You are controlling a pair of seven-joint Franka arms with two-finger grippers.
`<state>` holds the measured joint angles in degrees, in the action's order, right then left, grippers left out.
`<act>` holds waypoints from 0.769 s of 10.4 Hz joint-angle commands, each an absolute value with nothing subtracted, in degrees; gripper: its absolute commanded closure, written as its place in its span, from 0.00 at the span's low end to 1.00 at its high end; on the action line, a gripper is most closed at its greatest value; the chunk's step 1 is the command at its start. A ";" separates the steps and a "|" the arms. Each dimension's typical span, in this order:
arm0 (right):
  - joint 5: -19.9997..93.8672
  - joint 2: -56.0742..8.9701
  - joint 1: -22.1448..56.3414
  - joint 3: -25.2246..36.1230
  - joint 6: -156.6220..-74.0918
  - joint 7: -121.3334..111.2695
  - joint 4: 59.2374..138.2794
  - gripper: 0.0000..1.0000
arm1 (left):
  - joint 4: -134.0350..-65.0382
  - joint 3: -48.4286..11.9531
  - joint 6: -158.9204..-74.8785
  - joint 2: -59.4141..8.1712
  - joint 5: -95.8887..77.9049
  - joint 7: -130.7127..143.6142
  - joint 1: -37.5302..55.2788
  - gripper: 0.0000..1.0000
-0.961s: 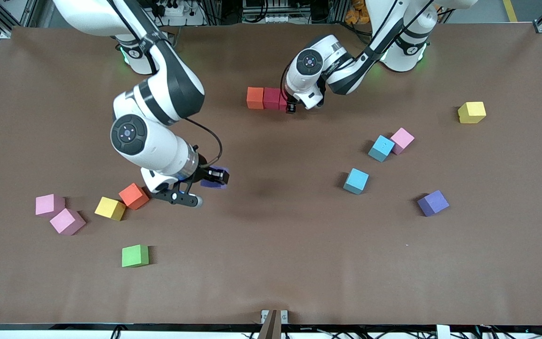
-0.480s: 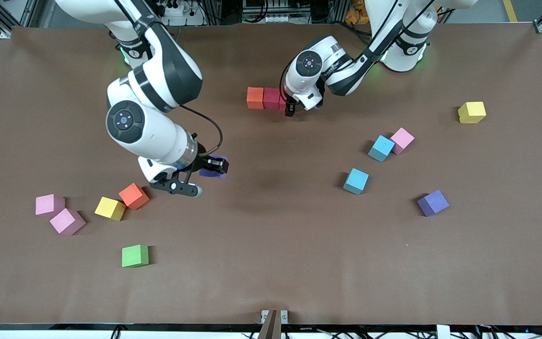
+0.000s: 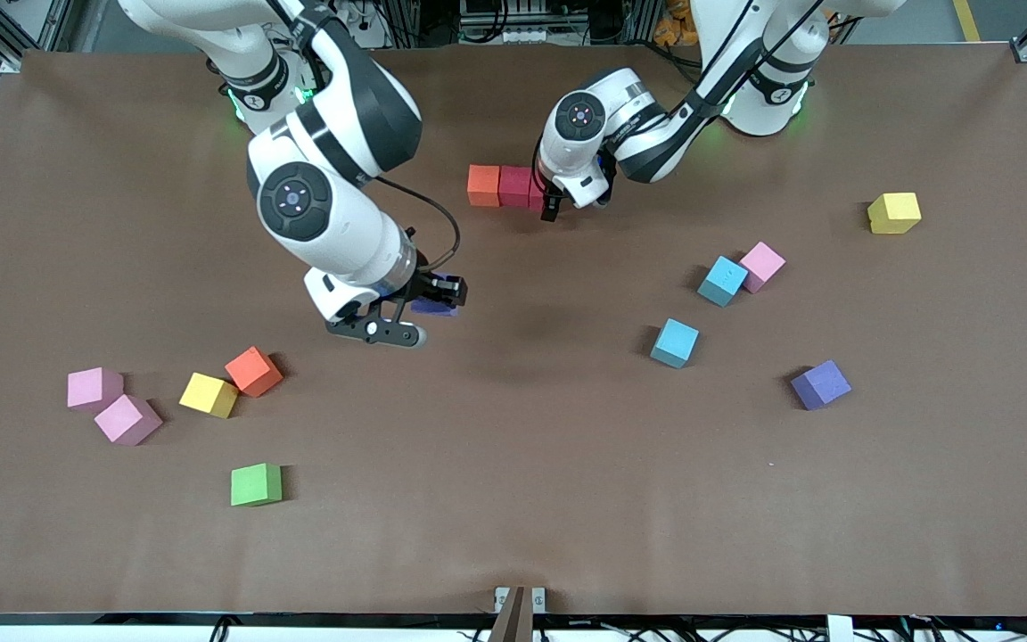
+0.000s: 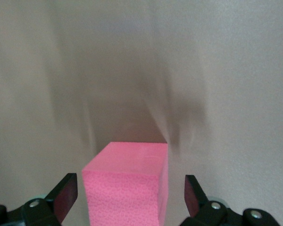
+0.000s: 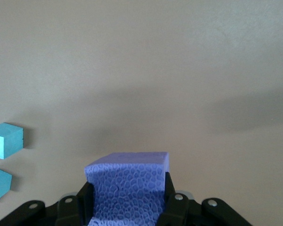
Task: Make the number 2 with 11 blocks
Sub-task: 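Lift the purple block with the right gripper and carry it toward the row, then lower purple beside the row with the right gripper while the left gripper reaches cyan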
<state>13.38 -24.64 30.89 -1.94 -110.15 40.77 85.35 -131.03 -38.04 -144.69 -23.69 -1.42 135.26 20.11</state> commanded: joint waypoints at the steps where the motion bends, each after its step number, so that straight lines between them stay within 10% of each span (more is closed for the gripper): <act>1: 12.57 -22.85 32.43 -1.67 -113.98 43.76 89.37 0.84 | -130.78 -38.58 -140.81 -20.58 -0.44 133.61 18.20 0.00; 8: 3.72 -16.08 41.03 -1.67 -136.05 53.58 107.66 0.86 | -125.16 -38.23 -130.87 -18.46 -0.44 113.43 9.16 0.00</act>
<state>7.70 -18.70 39.46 -1.90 -134.16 48.96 103.79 -126.24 -37.92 -132.94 -19.11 -1.28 119.56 12.04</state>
